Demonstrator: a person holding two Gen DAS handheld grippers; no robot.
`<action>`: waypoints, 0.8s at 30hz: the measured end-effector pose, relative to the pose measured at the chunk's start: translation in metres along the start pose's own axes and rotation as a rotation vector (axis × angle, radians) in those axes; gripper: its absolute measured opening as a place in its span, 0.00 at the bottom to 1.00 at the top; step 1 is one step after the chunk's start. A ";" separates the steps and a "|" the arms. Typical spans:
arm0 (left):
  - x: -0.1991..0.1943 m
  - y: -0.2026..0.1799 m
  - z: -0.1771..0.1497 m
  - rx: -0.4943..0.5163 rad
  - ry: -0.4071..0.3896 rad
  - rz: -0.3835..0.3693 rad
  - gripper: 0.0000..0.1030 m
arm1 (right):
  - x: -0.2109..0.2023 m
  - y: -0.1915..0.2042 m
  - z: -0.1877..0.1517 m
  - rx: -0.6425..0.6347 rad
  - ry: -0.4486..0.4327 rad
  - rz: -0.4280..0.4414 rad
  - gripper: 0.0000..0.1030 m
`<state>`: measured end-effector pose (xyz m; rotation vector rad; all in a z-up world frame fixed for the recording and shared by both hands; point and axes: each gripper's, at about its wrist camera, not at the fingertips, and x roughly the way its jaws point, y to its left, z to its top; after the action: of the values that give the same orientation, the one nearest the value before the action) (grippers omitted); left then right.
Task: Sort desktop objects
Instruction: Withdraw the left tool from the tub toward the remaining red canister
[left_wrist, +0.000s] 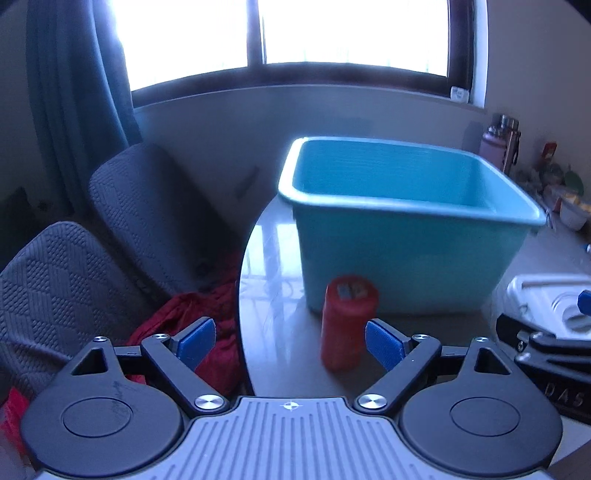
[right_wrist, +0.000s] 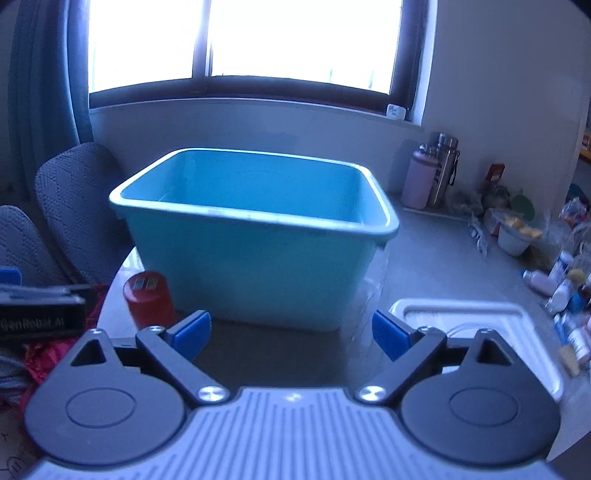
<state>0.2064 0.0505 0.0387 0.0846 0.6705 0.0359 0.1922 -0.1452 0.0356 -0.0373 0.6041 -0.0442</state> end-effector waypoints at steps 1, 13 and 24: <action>-0.001 0.000 -0.005 0.004 0.003 0.010 0.88 | -0.001 0.002 -0.005 0.005 0.003 0.009 0.92; -0.005 0.009 -0.060 -0.030 0.036 0.059 0.88 | -0.008 0.015 -0.058 -0.024 0.038 0.053 0.92; -0.001 0.004 -0.081 -0.047 0.037 0.046 0.88 | -0.014 0.014 -0.080 -0.023 0.057 0.056 0.92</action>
<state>0.1555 0.0595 -0.0239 0.0544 0.7045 0.0979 0.1353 -0.1323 -0.0227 -0.0411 0.6624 0.0163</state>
